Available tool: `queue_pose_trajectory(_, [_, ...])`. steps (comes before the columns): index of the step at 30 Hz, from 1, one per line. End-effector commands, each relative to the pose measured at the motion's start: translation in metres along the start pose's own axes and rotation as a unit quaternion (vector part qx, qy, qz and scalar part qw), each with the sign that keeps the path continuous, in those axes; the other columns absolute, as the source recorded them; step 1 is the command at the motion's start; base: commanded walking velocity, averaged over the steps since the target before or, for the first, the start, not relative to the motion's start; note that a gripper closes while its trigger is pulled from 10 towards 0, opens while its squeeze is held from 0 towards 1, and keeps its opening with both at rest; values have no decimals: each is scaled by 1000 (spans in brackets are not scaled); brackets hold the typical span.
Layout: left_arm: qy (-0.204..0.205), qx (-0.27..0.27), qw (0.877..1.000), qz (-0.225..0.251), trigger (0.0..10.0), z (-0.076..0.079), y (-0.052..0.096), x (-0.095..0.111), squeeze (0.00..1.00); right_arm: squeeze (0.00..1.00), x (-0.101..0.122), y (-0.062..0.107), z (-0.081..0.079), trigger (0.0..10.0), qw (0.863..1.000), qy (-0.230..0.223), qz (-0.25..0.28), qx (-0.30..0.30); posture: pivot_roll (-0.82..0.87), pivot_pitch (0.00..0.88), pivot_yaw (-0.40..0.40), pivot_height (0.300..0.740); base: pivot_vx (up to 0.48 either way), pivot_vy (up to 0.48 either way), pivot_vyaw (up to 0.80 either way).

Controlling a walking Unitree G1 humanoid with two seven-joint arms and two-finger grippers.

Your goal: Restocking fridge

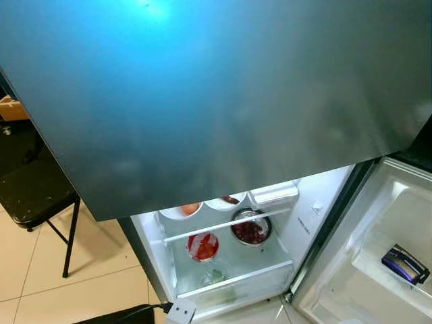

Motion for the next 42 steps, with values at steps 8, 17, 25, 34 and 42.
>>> queue_pose_trajectory(8, [2, -4, 1000, -5, 10000, 3, 0, -2, 0, 0, -1, 0, 0, 10000, 1000, 1, -3, -2, -13, 0, -48, 740, 0, 0, 0])
queue_pose_trajectory(17, [3, -4, 1000, -5, 10000, 2, 0, -3, 0, 0, -2, 0, 0, 10000, 1000, 2, -3, 0, -10, 0, -49, 740, 0, 0, 0])
queue_pose_trajectory(25, [2, -3, 1000, -6, 10000, 2, 0, -3, 0, 0, -2, 0, -1, 10000, 1000, 3, -4, 0, -11, 0, -46, 740, 0, 0, 0])
queue_pose_trajectory(34, [3, -3, 1000, -5, 10000, 2, 0, -2, 0, 0, -2, 0, 0, 10000, 1000, 2, -3, -1, -11, 0, -48, 740, 0, 0, 0])
queue_pose_trajectory(42, [2, -2, 1000, -5, 10000, 2, 0, -2, 0, 0, -2, 0, 1, 10000, 1000, 4, -3, -1, -8, 0, -52, 740, 0, 0, 0])
Point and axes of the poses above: a point about 5 cm out from each wrist's last joint towards the gripper, its own y axis pointing back from the gripper into the wrist, its own x axis along the axis of the wrist's last joint, z = x × y, the point moved 4 cm from there along -y, pointing out of the wrist towards the gripper, and after that the axes turned 9 degrees about -y, right-handed, at the moved point
